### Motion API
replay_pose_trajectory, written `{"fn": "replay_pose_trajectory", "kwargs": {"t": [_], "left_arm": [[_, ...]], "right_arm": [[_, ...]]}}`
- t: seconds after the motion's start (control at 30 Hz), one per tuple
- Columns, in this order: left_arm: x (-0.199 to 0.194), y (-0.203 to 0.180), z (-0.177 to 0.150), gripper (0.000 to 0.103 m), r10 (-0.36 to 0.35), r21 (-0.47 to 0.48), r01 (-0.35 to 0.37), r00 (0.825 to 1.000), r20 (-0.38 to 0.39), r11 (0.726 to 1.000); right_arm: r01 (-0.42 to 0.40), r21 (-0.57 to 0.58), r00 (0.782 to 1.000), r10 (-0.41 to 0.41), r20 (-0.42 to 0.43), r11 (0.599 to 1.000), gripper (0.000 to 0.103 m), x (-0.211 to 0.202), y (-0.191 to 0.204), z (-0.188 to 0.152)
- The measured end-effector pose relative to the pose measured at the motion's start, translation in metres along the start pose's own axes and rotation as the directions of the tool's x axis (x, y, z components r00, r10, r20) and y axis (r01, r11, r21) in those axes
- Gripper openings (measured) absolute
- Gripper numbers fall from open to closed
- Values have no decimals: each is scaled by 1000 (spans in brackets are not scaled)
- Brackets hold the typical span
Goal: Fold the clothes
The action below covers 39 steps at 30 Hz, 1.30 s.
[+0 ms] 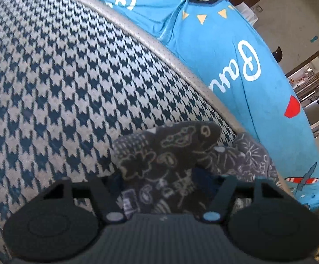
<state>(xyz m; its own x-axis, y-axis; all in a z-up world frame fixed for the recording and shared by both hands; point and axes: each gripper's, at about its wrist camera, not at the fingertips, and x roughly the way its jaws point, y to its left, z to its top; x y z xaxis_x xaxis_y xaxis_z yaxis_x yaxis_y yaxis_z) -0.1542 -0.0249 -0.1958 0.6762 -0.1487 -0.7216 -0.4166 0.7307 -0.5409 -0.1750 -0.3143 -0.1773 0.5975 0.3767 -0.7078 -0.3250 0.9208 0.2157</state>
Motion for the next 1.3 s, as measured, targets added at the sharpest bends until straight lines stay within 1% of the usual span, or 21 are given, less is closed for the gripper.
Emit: {"fn": "replay_pose_trajectory", "kwargs": {"t": [0.03,0.1,0.2,0.27,0.37,0.47,0.53,0.57,0.63,0.67,0.73,0.8,0.9,0.97,1.07,1.13,1.17,1.2,1.23,1.27,1.3], "left_arm": [[-3,0,-1,53,1,10,-1,1000,12,1000],[-7,-2,-1,37,-1,25,0,1000,28,1000],[-12,-7,-1,21,8,51,-11,999,52,999],[-14,-13,-2,18,39,85,-46,995,88,995],[-17,-27,-4,16,91,164,-118,982,163,979],[-21,-36,-7,15,102,207,-143,975,197,968],[-25,-35,-9,12,106,205,-150,972,210,967],[-28,-36,-9,12,120,209,-170,965,234,963],[-40,-42,-13,12,158,234,-237,937,311,943],[-44,-46,-15,12,182,246,-280,916,357,928],[-57,-57,-23,12,224,259,-369,862,455,893],[-69,-64,-30,12,257,255,-434,816,519,864],[-82,-65,-37,12,314,236,-496,783,536,835],[-87,-61,-39,13,350,229,-526,774,528,819],[-95,-57,-44,16,395,226,-601,719,573,766],[-96,-54,-45,21,420,235,-624,713,561,745],[-96,-52,-46,25,432,240,-630,715,550,738],[-97,-48,-45,29,436,243,-615,736,517,750],[-100,-41,-44,33,431,235,-584,766,477,777],[-104,-36,-43,41,419,221,-551,791,446,804],[-108,-32,-41,44,403,208,-520,811,424,829]], "right_arm": [[3,-5,1000,-3,0,1000,56,0,1,-1],[8,-15,1000,-8,0,1000,56,1,2,-2],[13,-25,1000,-13,-1,1000,56,2,3,-2],[14,-28,1000,-14,-2,1000,56,3,3,-2],[17,-33,1000,-17,-4,999,56,4,4,-3],[19,-38,1000,-19,-5,999,56,5,4,-3],[20,-42,1000,-20,-6,999,56,5,5,-4],[20,-43,1000,-20,-7,999,56,5,5,-4],[20,-43,1000,-20,-8,999,56,6,5,-4],[20,-44,1000,-20,-9,999,56,7,5,-4],[22,-48,1000,-23,-11,999,56,8,5,-5],[26,-54,999,-27,-17,998,56,10,6,-6],[39,-74,999,-41,-32,997,57,13,7,-9],[43,-85,998,-47,-40,995,57,14,7,-10],[45,-90,997,-50,-50,995,58,15,5,-11],[45,-88,997,-50,-55,995,60,16,4,-11],[45,-86,997,-50,-57,995,60,17,3,-11],[45,-83,997,-50,-59,996,61,17,2,-11],[45,-82,997,-50,-60,996,61,18,2,-11],[47,-83,997,-52,-60,995,61,18,2,-11],[49,-86,997,-54,-60,995,61,18,2,-11]]}}
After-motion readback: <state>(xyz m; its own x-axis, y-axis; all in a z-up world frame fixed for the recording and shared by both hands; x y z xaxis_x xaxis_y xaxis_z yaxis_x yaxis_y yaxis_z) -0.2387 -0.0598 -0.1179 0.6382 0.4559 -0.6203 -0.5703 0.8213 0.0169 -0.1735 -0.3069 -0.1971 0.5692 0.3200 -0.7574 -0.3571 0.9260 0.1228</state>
